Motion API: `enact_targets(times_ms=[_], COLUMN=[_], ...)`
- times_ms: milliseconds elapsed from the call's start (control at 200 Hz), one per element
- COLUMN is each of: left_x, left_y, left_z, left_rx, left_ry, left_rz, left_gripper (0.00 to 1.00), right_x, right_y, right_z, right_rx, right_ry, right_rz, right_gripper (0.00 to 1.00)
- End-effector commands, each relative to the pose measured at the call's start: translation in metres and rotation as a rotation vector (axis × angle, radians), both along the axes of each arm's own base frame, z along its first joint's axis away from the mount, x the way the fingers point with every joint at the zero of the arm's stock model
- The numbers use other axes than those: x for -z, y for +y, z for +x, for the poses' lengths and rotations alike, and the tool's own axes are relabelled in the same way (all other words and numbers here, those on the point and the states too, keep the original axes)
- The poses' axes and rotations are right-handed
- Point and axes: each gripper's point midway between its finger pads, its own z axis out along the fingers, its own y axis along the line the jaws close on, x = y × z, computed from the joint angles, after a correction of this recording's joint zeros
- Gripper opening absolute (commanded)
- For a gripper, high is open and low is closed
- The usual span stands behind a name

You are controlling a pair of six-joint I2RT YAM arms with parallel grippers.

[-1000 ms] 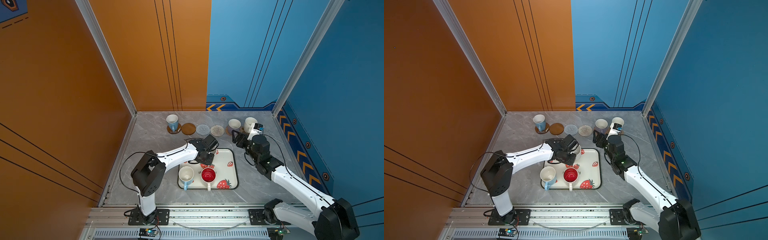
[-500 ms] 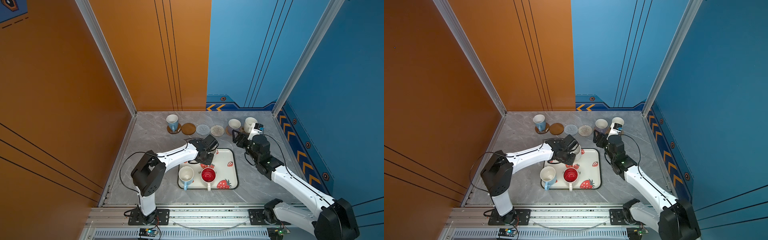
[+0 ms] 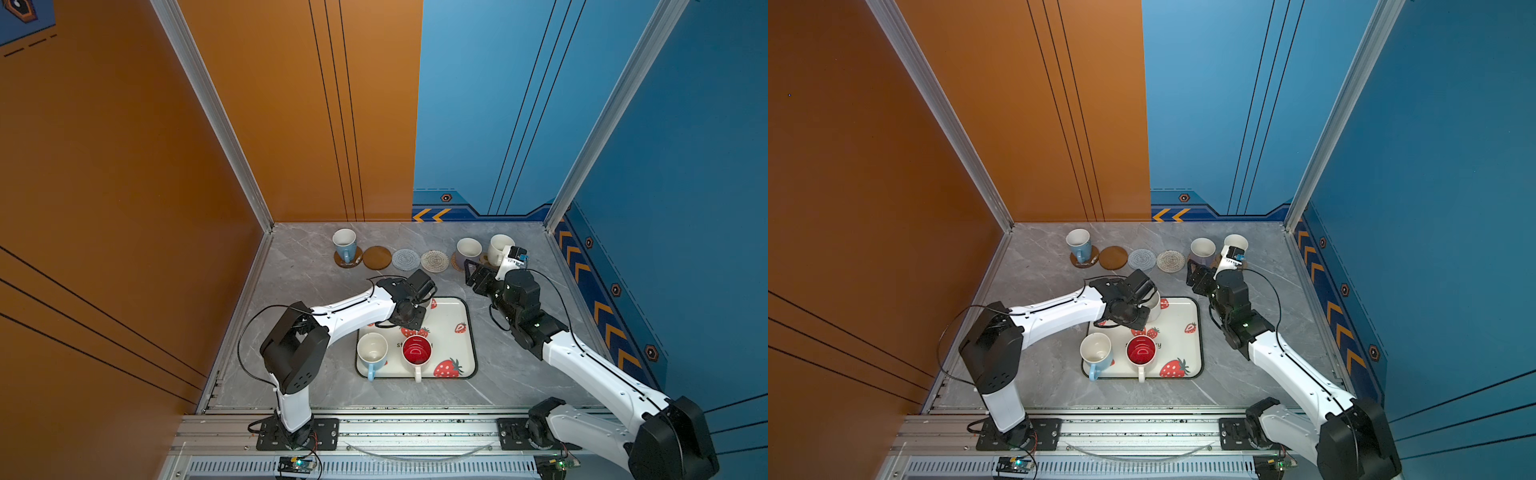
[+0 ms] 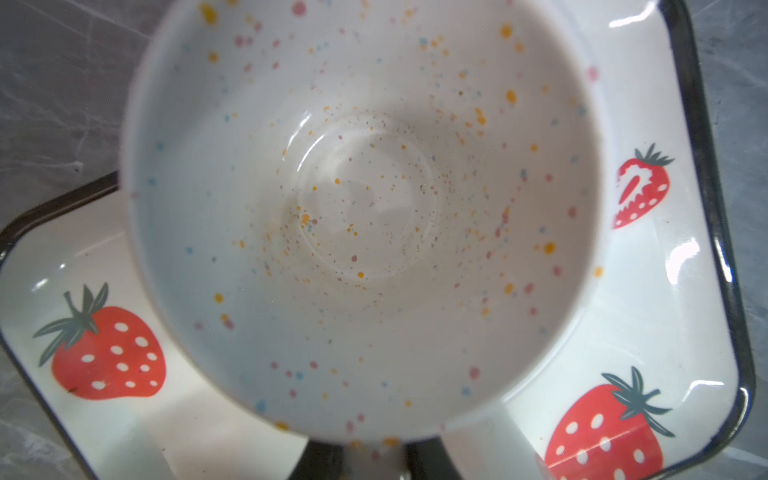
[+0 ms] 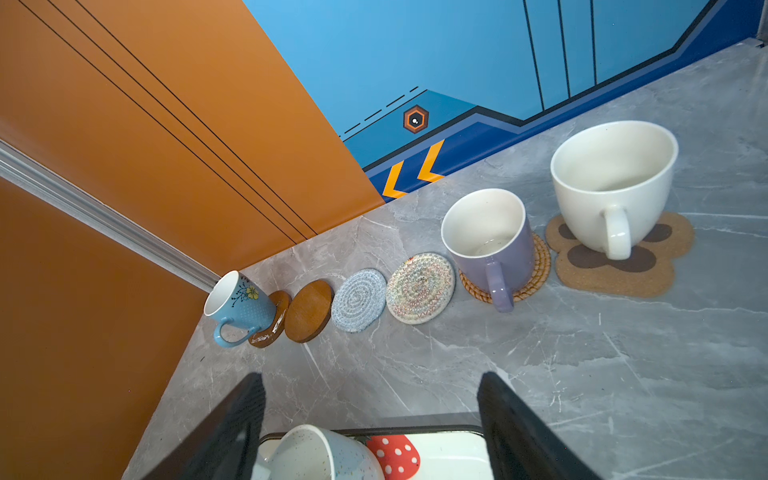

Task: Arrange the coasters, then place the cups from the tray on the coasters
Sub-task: 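Lift the speckled white mug off the tray with the left gripper, then carry the speckled mug with the left gripper toward the round wooden coaster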

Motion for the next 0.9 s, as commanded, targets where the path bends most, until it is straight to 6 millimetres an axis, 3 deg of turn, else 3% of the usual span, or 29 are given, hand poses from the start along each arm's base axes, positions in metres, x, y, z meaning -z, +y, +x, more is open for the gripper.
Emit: enact_targets(times_ms=[0, 896], left_x=[-0.032, -0.066], left_y=[-0.002, 0.014], left_z=[0.009, 0.018], left_rx=[-0.011, -0.075], left_ry=[-0.086, -0.186], left_rz=[-0.037, -0.074], left_gripper=[0.00, 0.00], right_x=[-0.001, 0.001], right_y=[0.000, 0.000], right_z=[0.000, 0.000], right_rx=[-0.004, -0.011], right_ry=[-0.005, 0.001], right_rz=[0.021, 0.025], right_gripper=[0.79, 0.79])
